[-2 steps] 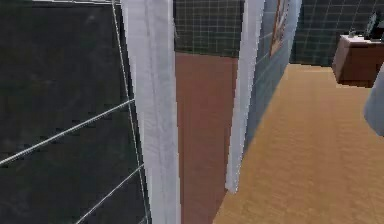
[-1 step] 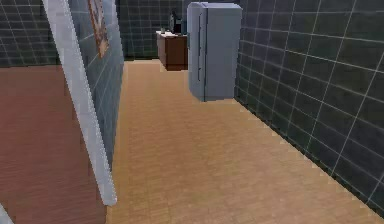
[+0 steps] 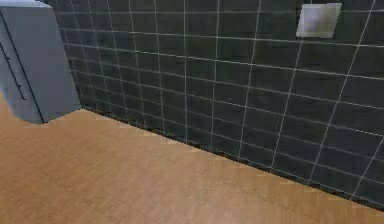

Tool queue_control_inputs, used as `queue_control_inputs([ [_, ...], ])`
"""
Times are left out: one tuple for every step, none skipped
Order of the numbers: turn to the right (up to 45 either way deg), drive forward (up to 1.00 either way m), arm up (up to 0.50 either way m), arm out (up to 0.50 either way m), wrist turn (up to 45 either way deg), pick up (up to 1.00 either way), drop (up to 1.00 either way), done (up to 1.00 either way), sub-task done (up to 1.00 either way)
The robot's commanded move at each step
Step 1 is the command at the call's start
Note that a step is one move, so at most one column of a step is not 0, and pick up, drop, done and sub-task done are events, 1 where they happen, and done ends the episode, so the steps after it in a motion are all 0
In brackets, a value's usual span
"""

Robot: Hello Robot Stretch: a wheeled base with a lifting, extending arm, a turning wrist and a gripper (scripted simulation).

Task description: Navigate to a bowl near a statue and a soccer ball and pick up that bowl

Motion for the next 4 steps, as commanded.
queue_control_inputs([
  [27.0, 0.00, 0.00, 0.00, 0.0, 0.00, 0.00, 0.00, 0.00],
  [0.0, 0.20, 0.00, 0.00, 0.0, 0.00, 0.00, 0.00, 0.00],
  [-45.0, 0.00, 0.00, 0.00, 0.0, 0.00, 0.00, 0.00, 0.00],
  [-39.0, 0.00, 0.00, 0.00, 0.0, 0.00, 0.00, 0.00, 0.00],
])
